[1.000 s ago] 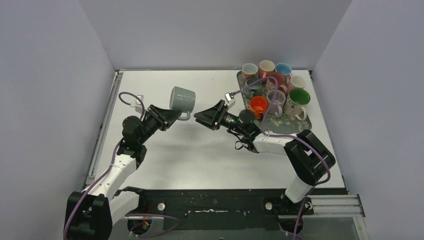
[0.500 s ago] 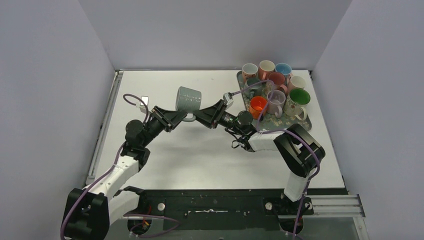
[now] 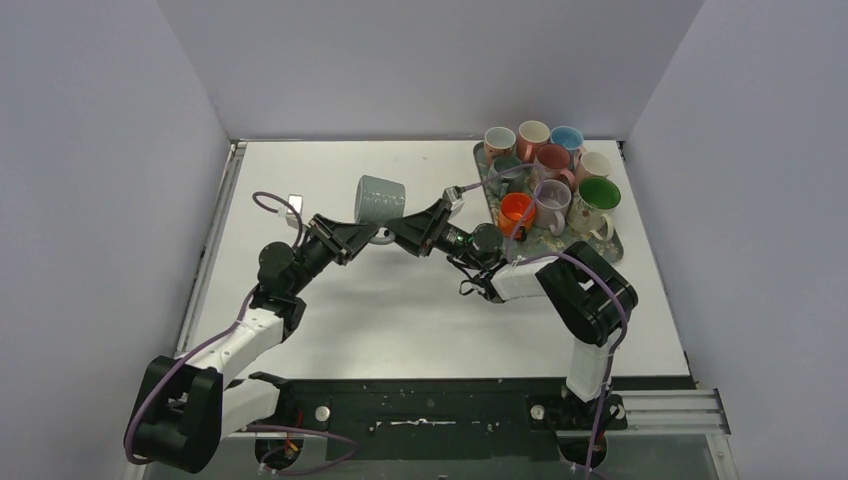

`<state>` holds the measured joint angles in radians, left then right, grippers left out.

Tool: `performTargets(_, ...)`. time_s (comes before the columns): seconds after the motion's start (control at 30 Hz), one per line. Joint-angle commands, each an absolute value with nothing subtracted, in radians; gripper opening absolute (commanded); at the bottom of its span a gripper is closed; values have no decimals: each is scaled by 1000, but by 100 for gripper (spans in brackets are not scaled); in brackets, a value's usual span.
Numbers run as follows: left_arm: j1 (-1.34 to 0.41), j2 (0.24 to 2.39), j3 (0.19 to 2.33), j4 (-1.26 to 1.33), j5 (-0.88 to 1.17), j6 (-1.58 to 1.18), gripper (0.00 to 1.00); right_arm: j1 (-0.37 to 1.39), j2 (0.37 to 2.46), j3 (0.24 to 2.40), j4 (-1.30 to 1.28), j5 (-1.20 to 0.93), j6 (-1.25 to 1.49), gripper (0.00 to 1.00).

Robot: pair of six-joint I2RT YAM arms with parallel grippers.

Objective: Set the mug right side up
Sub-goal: Turn over the cup at the corner of the board.

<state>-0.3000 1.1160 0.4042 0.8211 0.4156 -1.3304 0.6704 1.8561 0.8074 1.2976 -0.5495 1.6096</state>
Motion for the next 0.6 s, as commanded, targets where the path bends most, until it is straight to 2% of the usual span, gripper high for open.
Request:
performTargets(0.0,-325,1113,428,1029,470,-1328,0,684,1840,868,1394,-542,1608,43)
performTargets(0.23,-334,1111,421,1040,469,-1328,0,692,1851,895,1405,-558,1610,42)
performTargets(0.33,-339,1108,425,1040,472,-1328,0,696,1844,891,1393,-547,1598,38)
performTargets(0.5,-340,1095,426,1019,479,-1316,0,697,1846,891,1404,-548,1597,8)
performTargets(0.57,-343,1094,430,993,482,-1302,0,698,1848,893,1424,-551,1601,0)
